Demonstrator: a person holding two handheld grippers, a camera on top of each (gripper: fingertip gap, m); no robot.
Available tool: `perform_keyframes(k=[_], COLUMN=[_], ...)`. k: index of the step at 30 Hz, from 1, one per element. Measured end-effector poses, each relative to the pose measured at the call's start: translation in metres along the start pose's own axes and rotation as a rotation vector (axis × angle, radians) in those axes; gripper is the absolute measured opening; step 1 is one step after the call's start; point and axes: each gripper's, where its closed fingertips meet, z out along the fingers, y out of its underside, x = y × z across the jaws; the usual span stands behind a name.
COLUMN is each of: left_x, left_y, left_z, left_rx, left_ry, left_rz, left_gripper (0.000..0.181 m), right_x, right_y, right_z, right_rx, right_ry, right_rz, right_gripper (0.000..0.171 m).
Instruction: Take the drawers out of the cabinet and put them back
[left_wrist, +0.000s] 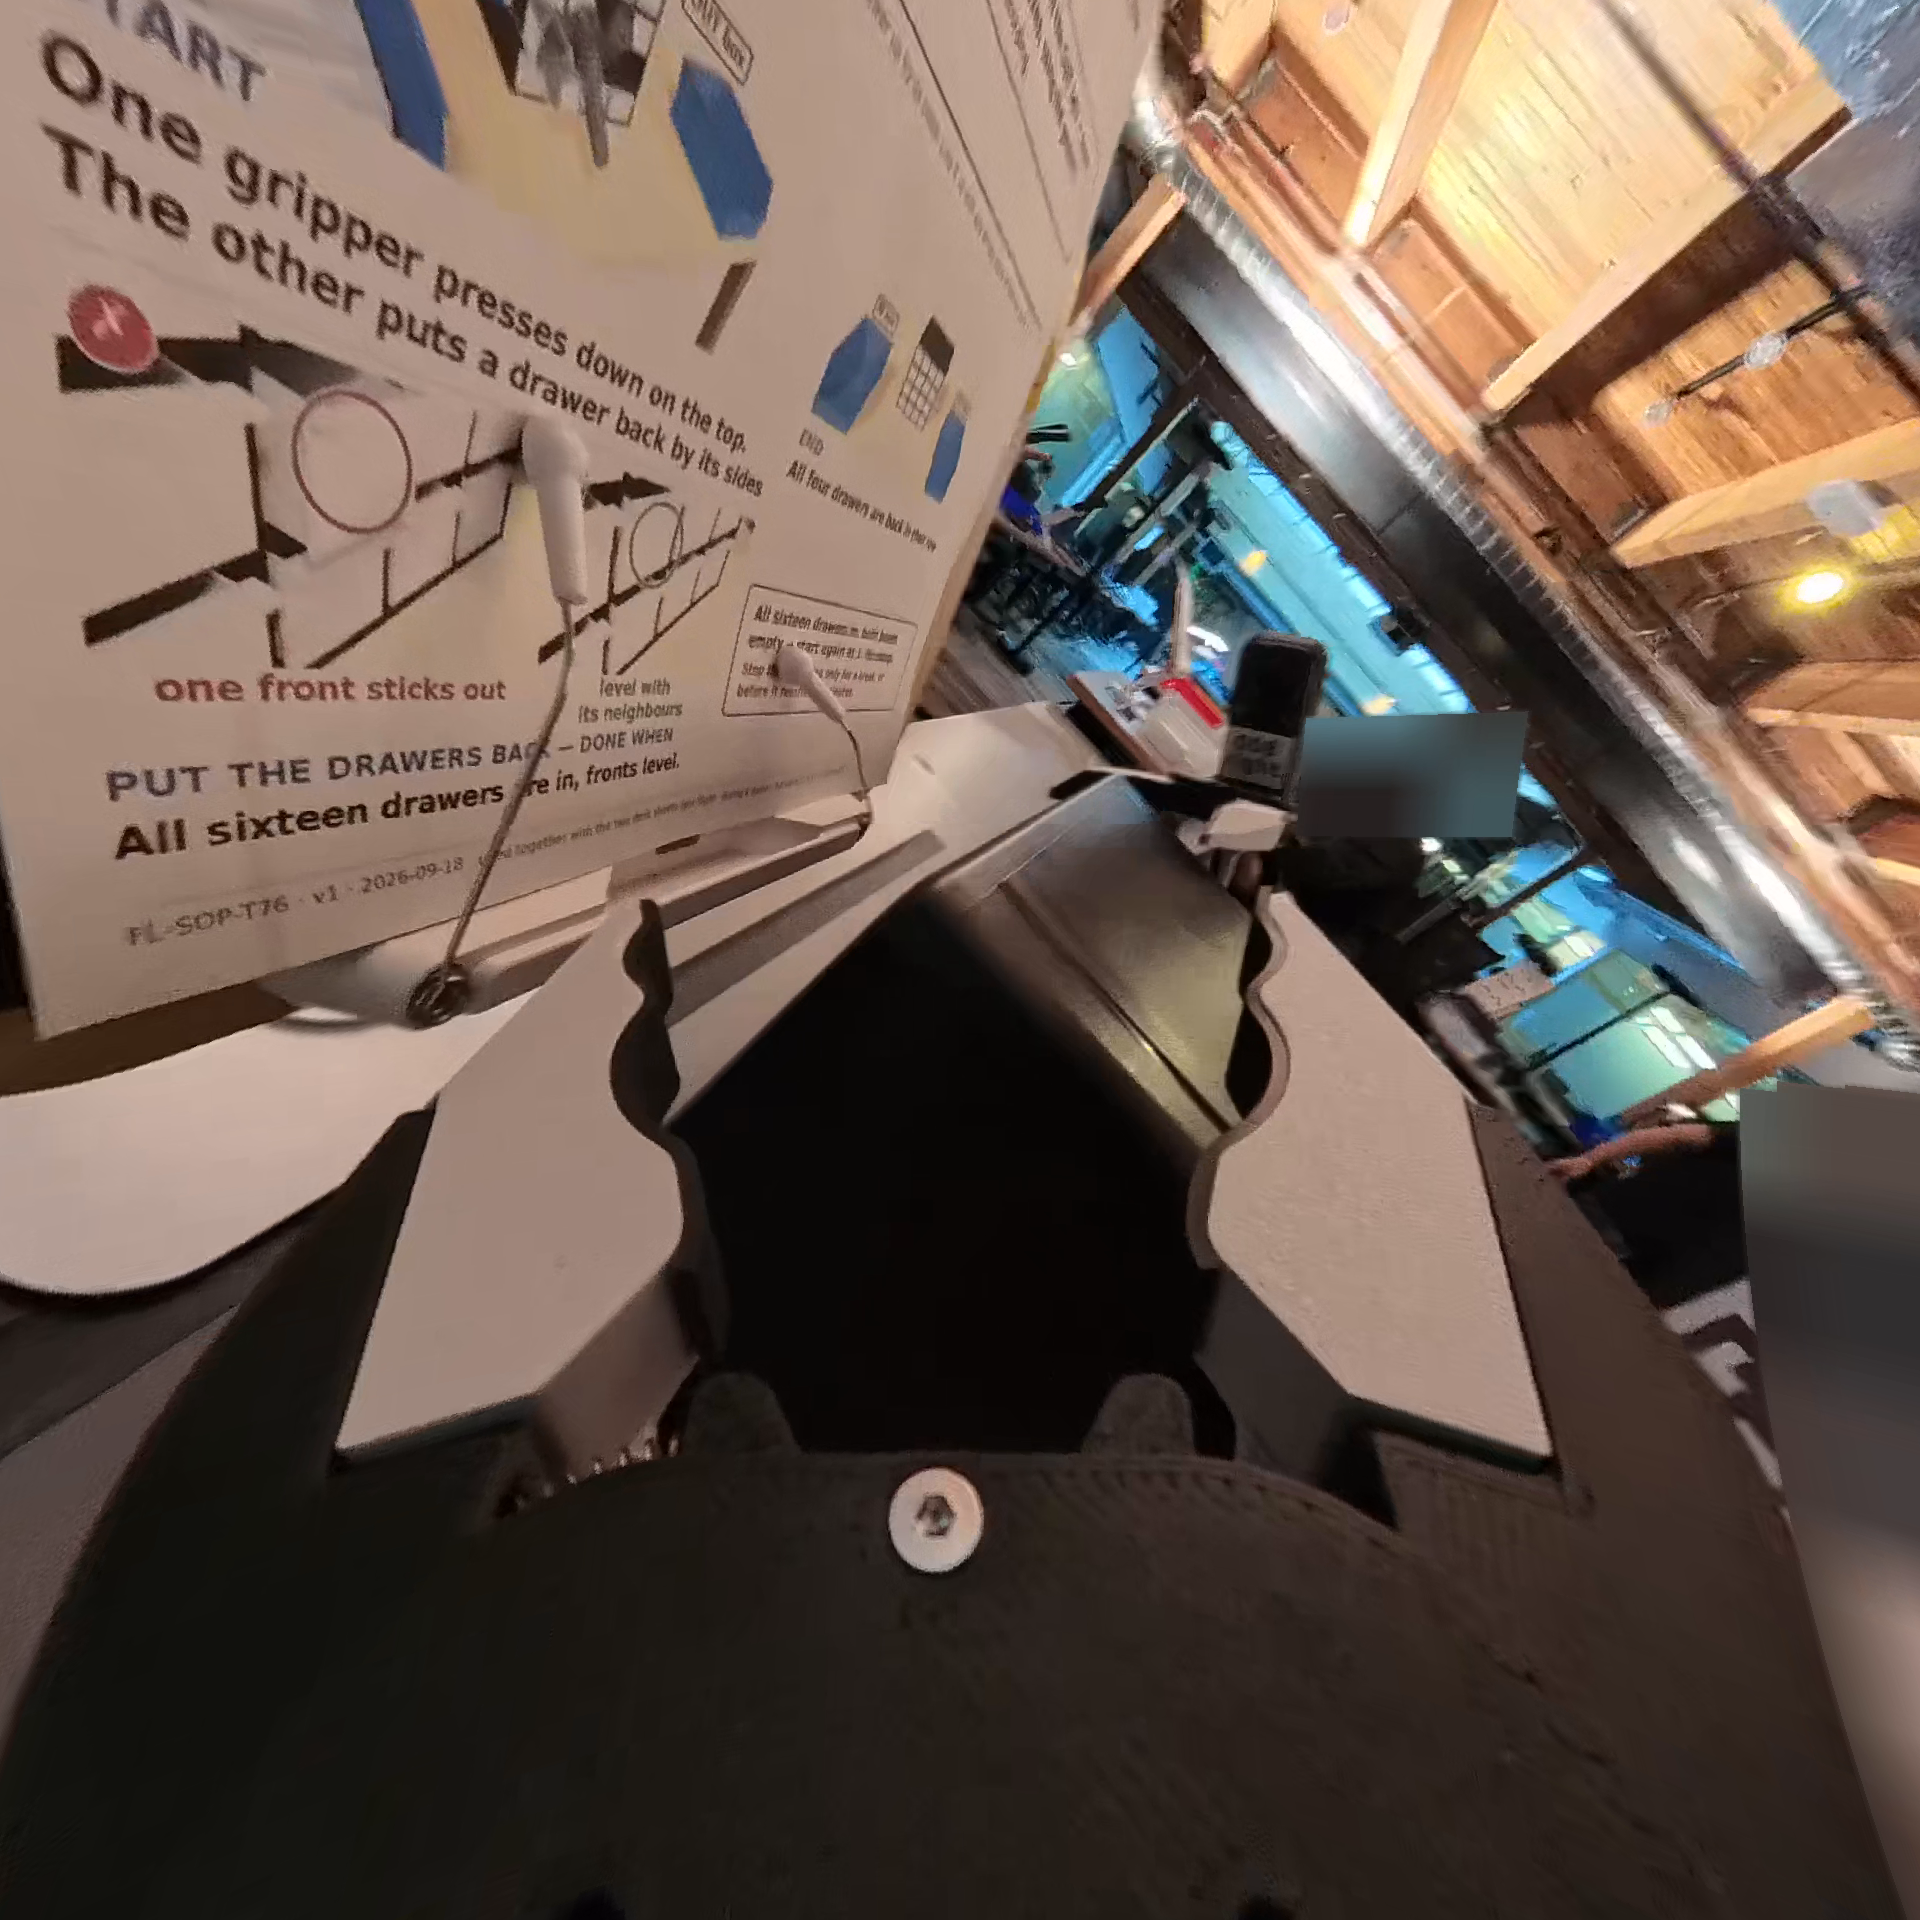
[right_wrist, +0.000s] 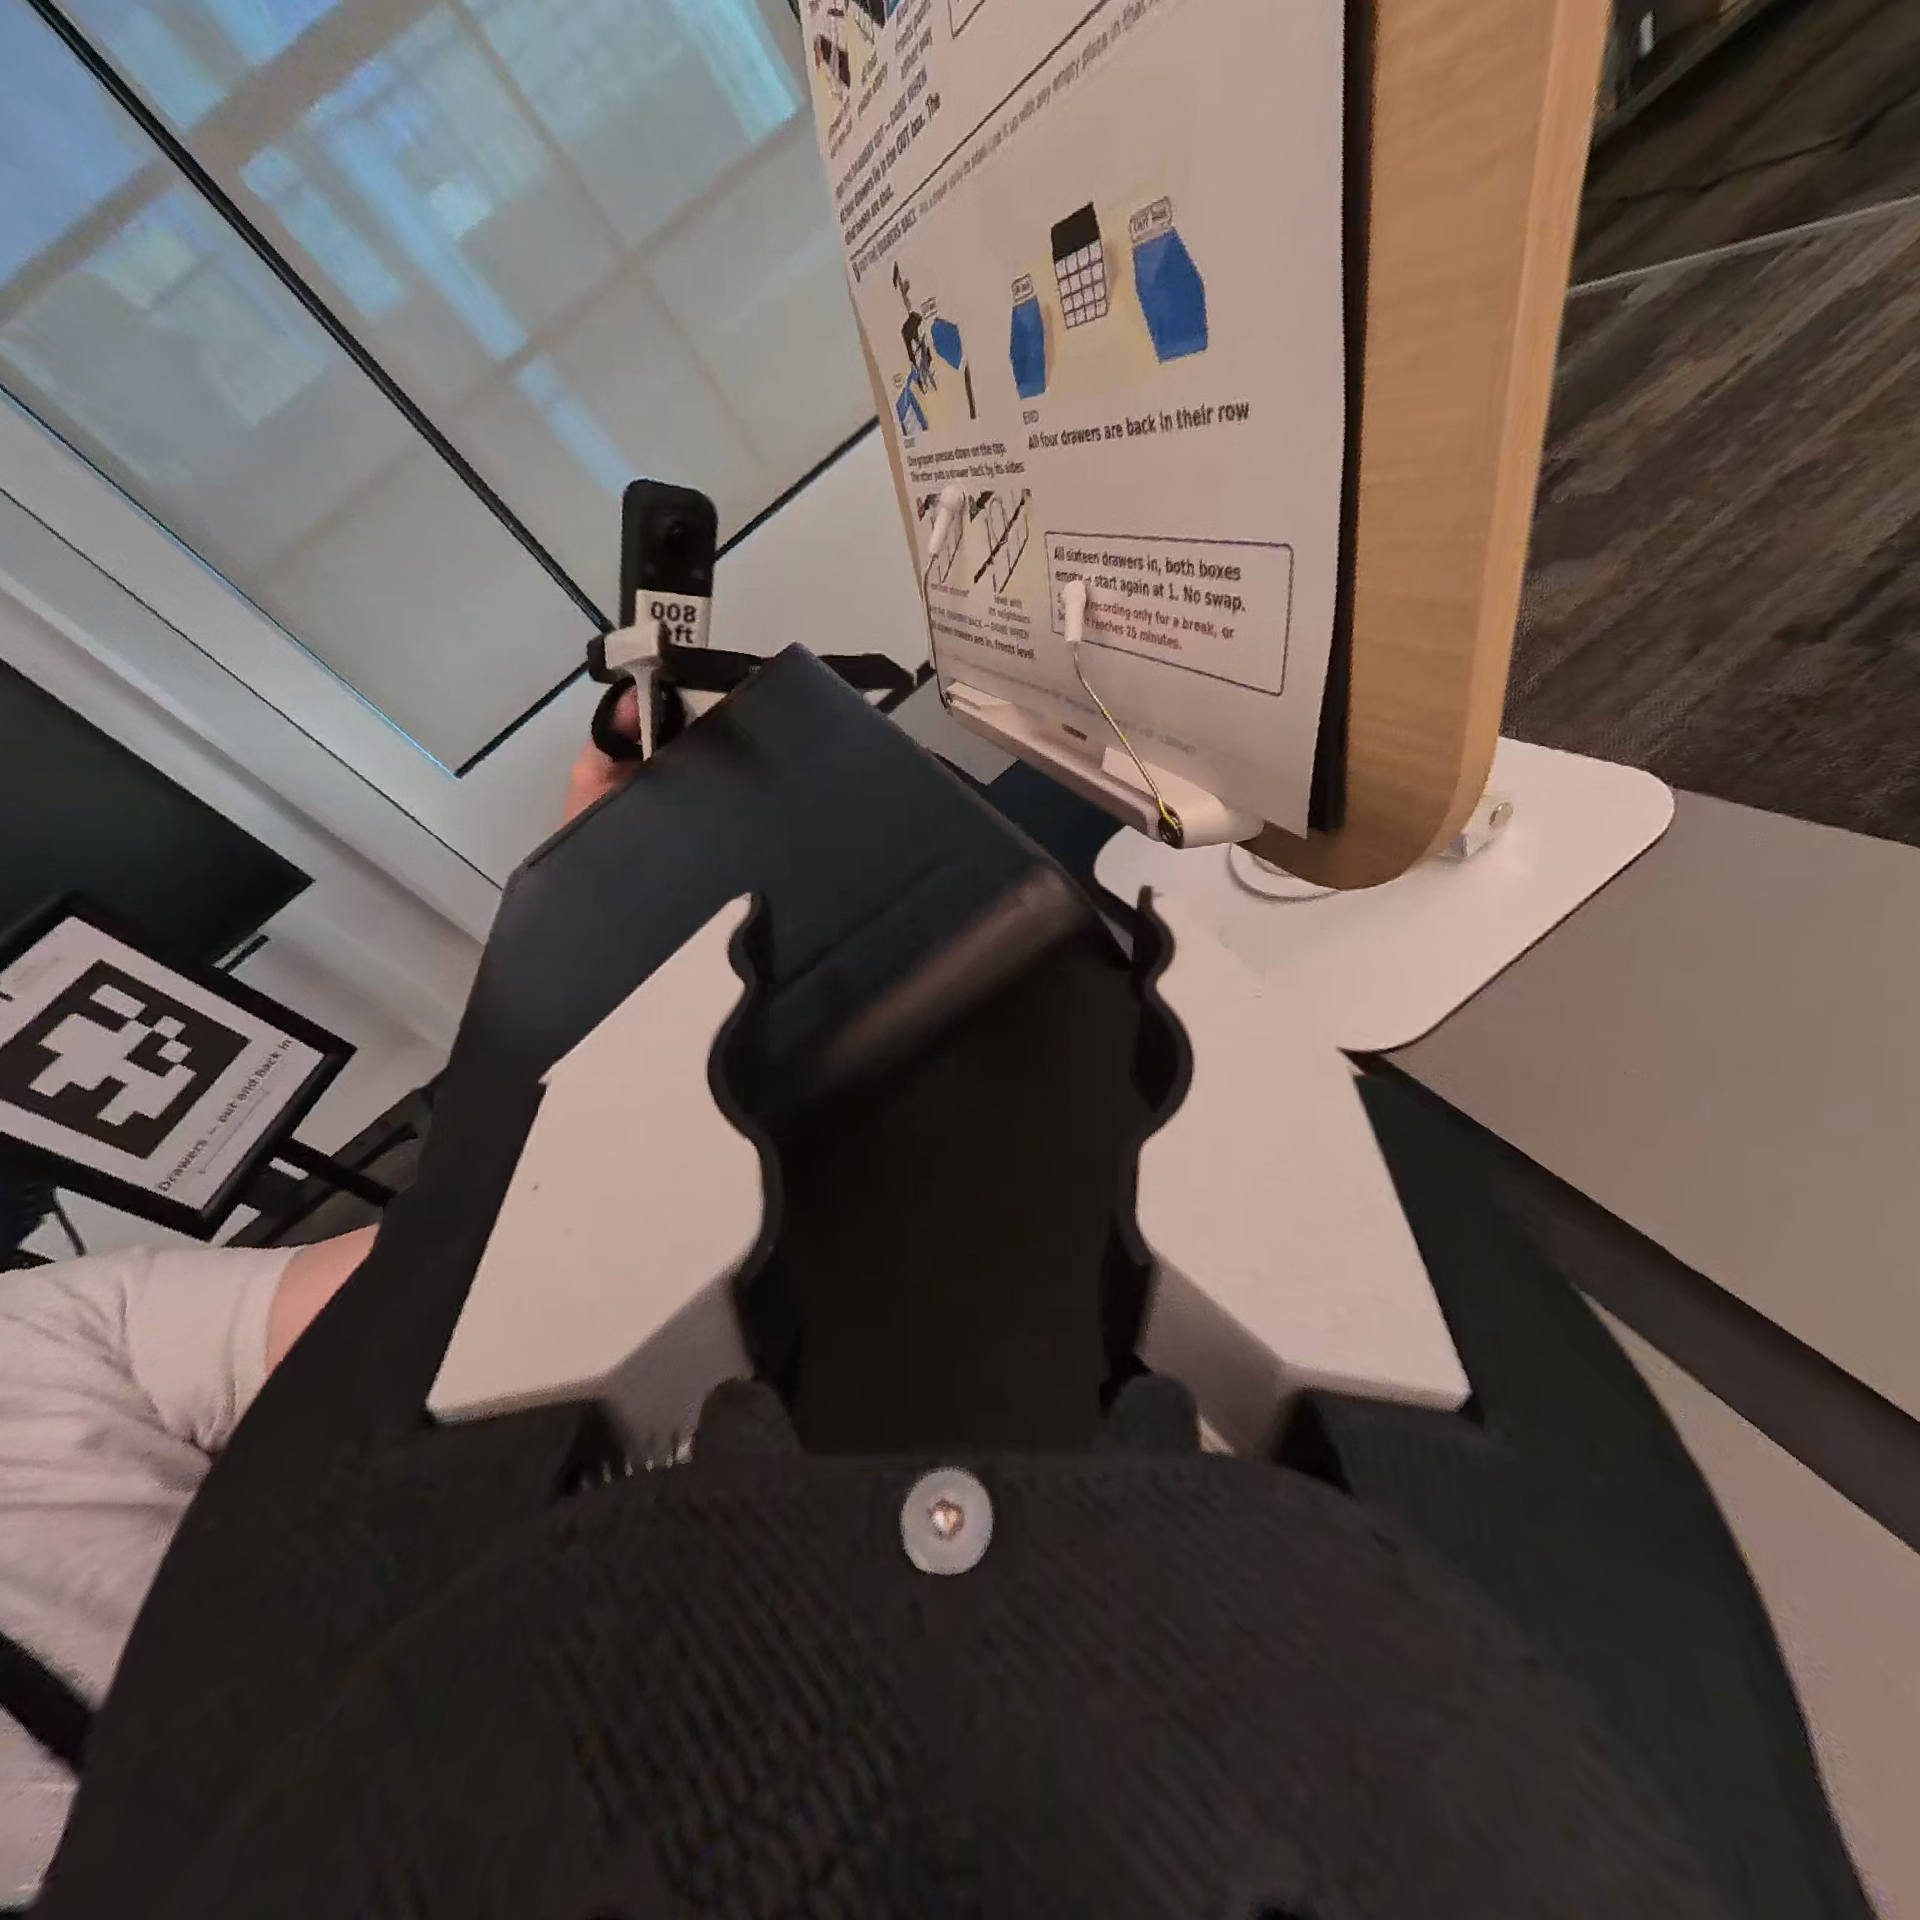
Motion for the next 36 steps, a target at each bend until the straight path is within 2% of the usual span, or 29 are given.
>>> perform_keyframes(k=[1, 5, 8, 15, 31, 36], left_x=[0.002, 0.013, 0.024, 0.030, 0.038, 0.061], left_y=[-0.002, -0.001, 0.000, 0.009, 0.014, -0.010], left_z=[0.001, 0.005, 0.008, 0.005, 0.004, -0.014], left_rx=[0.007, -0.011, -0.015, -0.057, -0.046, 0.093], left_ry=[0.029, 0.169, 0.231, 0.156, 0.164, 0.092], left_rz=[0.002, 0.020, 0.006, 0.036, 0.032, 0.131], left_gripper=[0.105, 0.090, 0.088, 0.093, 0.090, 0.078], right_x=[0.001, 0.002, 0.003, 0.002, -0.005, -0.020], right_y=[0.001, 0.002, 0.002, 0.002, 0.007, -0.016], right_z=[0.000, 0.000, 0.000, 0.001, -0.006, -0.016], right_rx=[-0.003, -0.004, 0.001, 0.012, 0.004, 0.115], right_ry=[0.002, 0.000, -0.009, -0.040, -0.045, 0.043], right_rz=[-0.001, -0.024, -0.034, -0.014, -0.022, -0.232], right_gripper=[0.067, 0.066, 0.064, 0.061, 0.061, 0.061])
